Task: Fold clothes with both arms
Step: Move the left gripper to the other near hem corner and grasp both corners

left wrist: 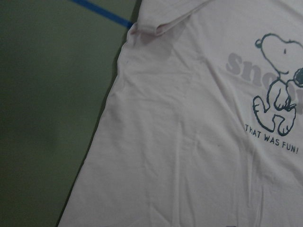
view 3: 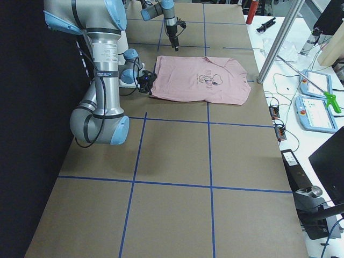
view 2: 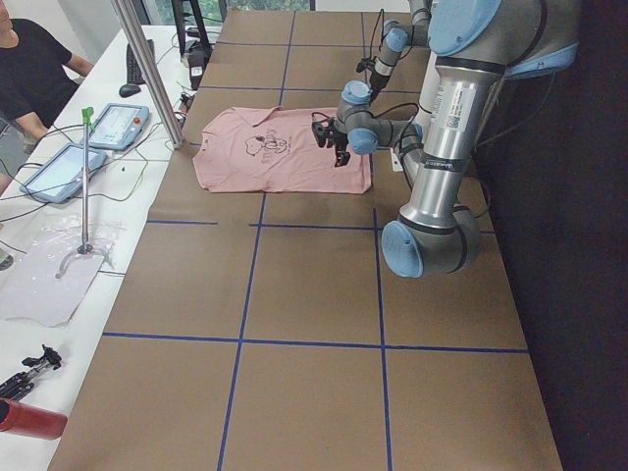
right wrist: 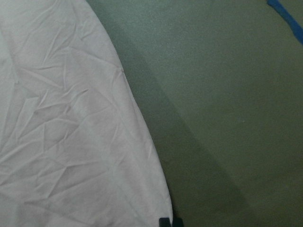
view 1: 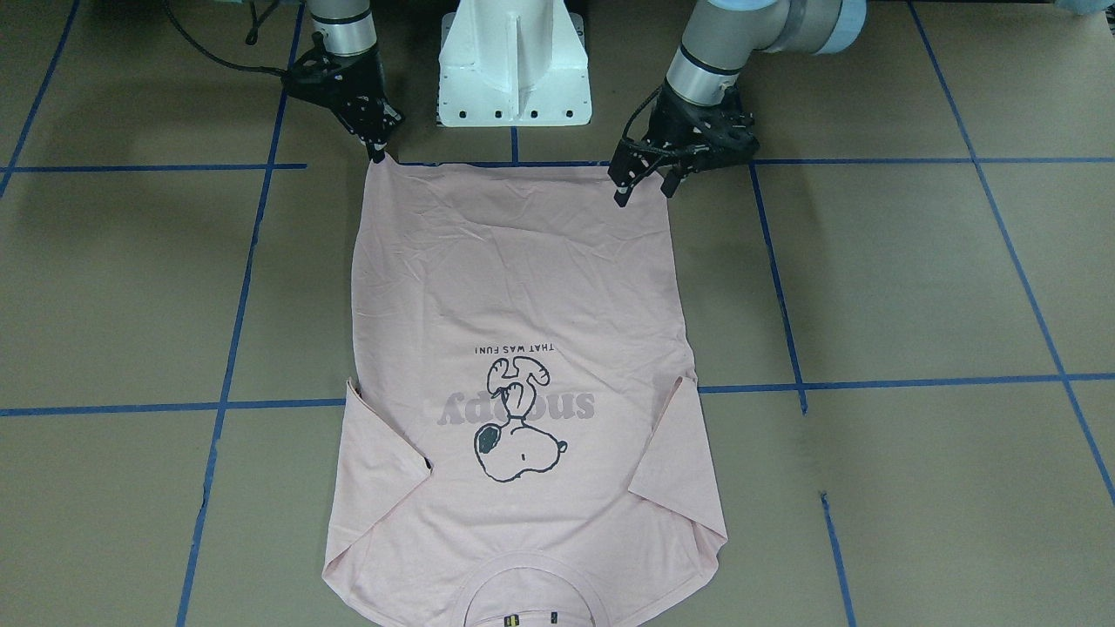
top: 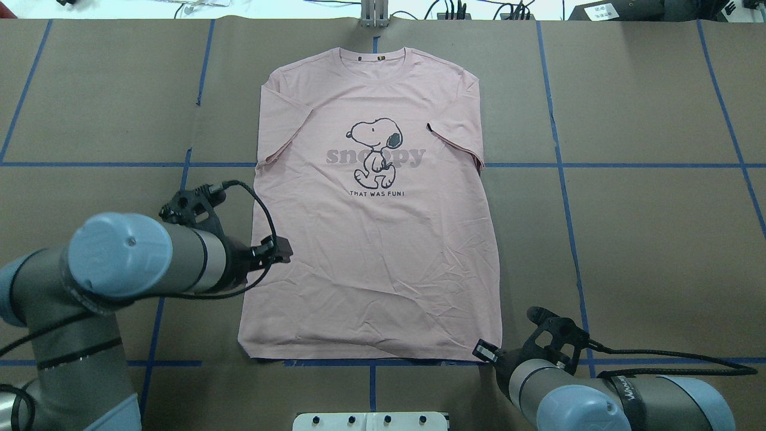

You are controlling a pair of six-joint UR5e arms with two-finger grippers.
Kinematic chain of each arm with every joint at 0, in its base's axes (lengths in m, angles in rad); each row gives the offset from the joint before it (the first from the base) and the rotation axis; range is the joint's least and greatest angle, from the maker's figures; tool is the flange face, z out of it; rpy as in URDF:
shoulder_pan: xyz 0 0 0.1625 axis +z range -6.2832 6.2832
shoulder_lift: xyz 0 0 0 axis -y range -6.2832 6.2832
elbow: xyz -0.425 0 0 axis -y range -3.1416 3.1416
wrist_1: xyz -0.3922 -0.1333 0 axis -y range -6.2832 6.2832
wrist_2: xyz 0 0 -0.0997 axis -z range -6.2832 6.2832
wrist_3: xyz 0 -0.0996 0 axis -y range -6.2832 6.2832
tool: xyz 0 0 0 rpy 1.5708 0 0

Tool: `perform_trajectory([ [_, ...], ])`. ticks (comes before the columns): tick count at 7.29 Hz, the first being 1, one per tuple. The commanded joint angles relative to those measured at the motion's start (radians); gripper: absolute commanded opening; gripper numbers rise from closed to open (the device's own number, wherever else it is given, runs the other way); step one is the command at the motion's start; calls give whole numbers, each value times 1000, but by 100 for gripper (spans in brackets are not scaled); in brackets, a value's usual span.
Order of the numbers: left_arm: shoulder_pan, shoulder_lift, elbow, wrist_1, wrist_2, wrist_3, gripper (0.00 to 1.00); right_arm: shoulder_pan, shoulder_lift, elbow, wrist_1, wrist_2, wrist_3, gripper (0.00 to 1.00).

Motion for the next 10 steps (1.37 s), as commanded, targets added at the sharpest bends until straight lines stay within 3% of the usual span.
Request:
perform_trajectory([
  [1,136,24,14,44,94,-104,85,-1,0,8,0,0,-2,0],
  [3,149,24,59,44,94,-121,83,-1,0,6,0,0,-3,0],
  [7,169,62,59,46,91,-121,71,-1,6,8,0,2,-3,0],
  [8,178,64,60,47,89,-123,63,-1,8,8,0,2,-3,0],
  [9,184,65,60,47,89,-126,35,-2,8,8,0,2,-3,0],
  [10,184,65,53,47,89,-142,0,-1,9,8,0,2,-3,0],
])
